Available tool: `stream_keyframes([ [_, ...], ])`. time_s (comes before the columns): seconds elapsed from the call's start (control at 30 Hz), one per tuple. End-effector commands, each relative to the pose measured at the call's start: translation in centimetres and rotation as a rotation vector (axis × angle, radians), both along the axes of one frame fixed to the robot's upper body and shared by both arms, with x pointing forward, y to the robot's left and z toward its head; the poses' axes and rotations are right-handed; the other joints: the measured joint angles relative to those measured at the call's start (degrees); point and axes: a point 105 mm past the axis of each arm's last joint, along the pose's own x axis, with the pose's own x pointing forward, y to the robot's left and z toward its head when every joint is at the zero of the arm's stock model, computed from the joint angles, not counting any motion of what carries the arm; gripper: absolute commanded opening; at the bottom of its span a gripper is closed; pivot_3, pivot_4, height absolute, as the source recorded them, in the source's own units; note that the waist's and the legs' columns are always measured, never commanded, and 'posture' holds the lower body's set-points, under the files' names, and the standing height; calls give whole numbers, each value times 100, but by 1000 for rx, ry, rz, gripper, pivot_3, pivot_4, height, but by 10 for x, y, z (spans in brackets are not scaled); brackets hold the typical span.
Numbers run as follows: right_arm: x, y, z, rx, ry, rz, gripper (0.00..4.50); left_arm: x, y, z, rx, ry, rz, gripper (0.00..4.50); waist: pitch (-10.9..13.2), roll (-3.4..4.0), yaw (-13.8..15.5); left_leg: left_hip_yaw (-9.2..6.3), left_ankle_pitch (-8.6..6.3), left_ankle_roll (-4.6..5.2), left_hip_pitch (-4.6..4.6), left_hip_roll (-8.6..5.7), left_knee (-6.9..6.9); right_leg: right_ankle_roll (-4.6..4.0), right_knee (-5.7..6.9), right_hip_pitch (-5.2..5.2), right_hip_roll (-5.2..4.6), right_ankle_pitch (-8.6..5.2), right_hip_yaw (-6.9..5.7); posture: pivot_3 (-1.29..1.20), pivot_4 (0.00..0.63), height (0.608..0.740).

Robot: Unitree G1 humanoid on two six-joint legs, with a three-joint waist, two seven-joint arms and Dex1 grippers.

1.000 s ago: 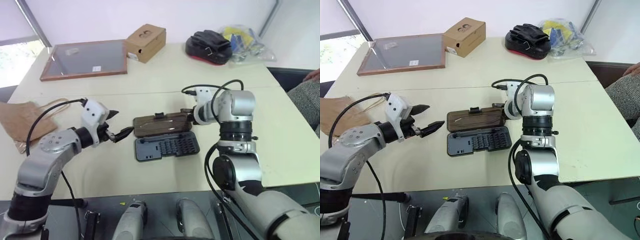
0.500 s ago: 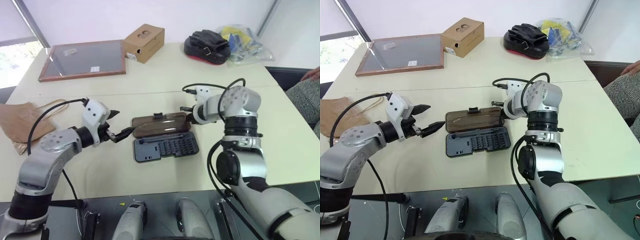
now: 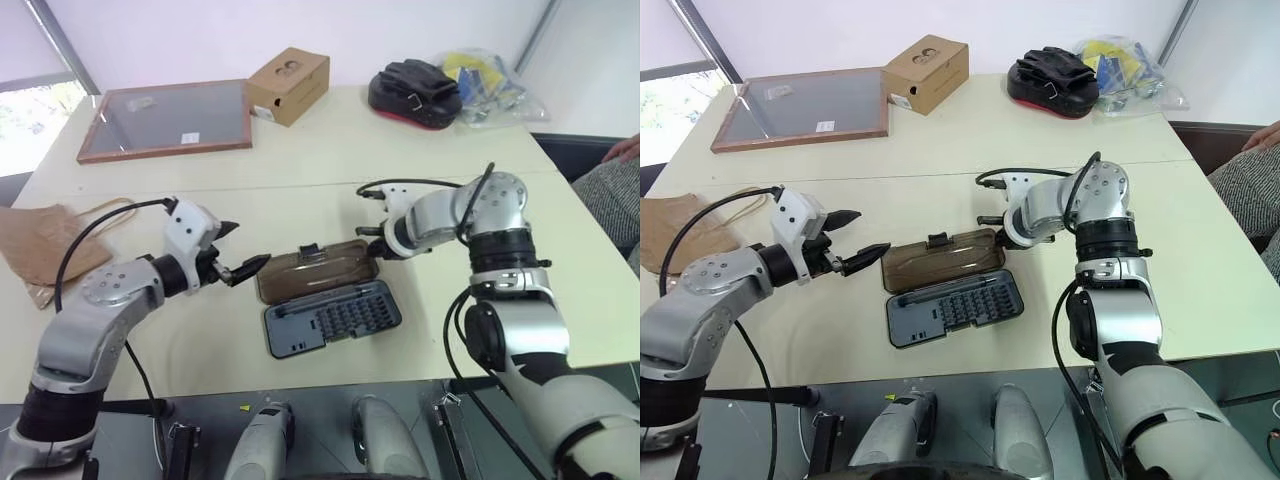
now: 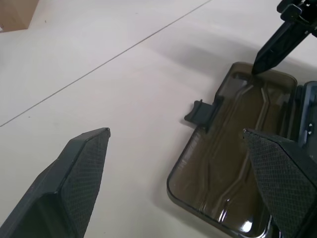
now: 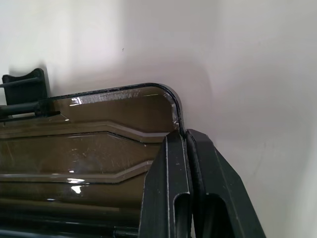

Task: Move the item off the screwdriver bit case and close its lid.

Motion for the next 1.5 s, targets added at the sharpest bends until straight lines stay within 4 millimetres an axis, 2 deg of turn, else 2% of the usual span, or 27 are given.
stream_keyframes([
  [0.03,0,-3,8,2,-30,-22,29,-2,-2,12,2,-54,-7,4500,0,0,1,0,0,0,0,0,0,0,0,0,0,0,0,0,150,740],
  [0.43,2,-15,14,-49,-77,-159,29,-2,-5,11,6,-54,-19,4500,0,1,1,0,0,0,-1,0,1,0,0,0,0,0,0,0,150,740],
  [0.87,-5,-10,13,-58,-105,-91,29,-1,-7,11,2,-52,-28,4500,1,2,-4,1,0,2,-1,2,1,0,0,0,2,0,0,0,150,740],
  [0.97,-7,-8,14,-60,-119,-48,837,-1,-8,10,0,-49,-31,4500,1,2,-8,1,0,3,-1,3,1,0,-1,0,3,0,0,0,150,740],
  [1.2,-7,-12,20,-96,-163,-6,4384,-3,-8,10,-9,-44,-34,4500,1,1,1,1,-1,4,-2,3,1,0,-4,1,3,0,0,0,150,740],
  [1.3,-3,-18,36,-148,-284,-26,4458,-9,-11,15,-46,-32,-62,4500,2,3,-2,1,-1,4,-2,3,1,0,-4,1,4,0,0,0,150,740],
  [1.5,9,-7,86,-36,-626,4,4458,-40,-34,24,-125,64,-275,4500,3,2,-3,0,-2,6,-4,3,2,2,-7,0,4,-1,-2,0,150,740],
])
